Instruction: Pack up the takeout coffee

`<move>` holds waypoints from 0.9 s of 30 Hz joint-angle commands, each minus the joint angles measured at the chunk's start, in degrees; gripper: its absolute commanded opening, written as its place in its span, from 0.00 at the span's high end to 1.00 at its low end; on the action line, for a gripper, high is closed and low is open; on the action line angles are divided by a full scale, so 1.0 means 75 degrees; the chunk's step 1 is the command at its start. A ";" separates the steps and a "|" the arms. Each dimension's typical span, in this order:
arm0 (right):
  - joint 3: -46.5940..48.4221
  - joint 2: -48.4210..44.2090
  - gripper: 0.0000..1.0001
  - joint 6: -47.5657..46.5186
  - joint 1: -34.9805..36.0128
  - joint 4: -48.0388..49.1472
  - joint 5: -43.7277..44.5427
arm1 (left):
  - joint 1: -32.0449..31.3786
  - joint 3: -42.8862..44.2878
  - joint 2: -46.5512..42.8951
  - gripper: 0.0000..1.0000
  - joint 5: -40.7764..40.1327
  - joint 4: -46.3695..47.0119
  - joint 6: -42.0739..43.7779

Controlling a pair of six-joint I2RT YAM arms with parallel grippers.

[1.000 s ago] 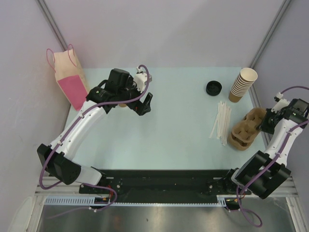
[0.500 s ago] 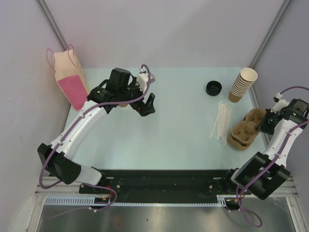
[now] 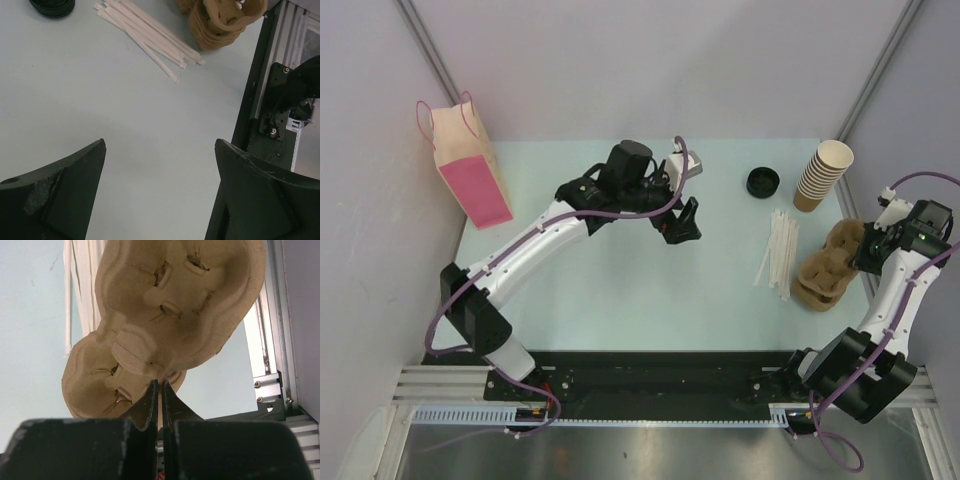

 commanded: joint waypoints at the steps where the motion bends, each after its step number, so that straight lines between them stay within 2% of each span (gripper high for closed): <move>1: 0.0343 -0.0057 1.00 -0.0001 -0.0077 -0.0020 -0.0161 | -0.0269 0.0436 0.0271 0.05 0.0291 0.0925 -0.0705; 9: 0.0717 -0.0009 1.00 -0.0199 -0.0393 -0.0535 -0.0971 | -0.0468 0.0553 0.0611 0.06 0.0291 0.1419 -0.1432; 17: 0.1339 -0.0536 1.00 -0.0632 -0.0347 -0.1449 -0.2235 | -0.0445 -0.0055 -0.0032 0.06 0.0197 0.1700 -0.1596; 22: 0.1363 -0.0736 1.00 -0.1043 0.0236 -0.2105 -0.3641 | -0.0282 -0.1179 -0.0817 0.06 0.0477 0.2180 -0.1866; 27: 0.1363 -0.0842 1.00 -0.1102 0.1291 -0.2259 -0.5163 | 0.0339 -0.2957 -0.1847 0.08 0.1391 0.3559 -0.3434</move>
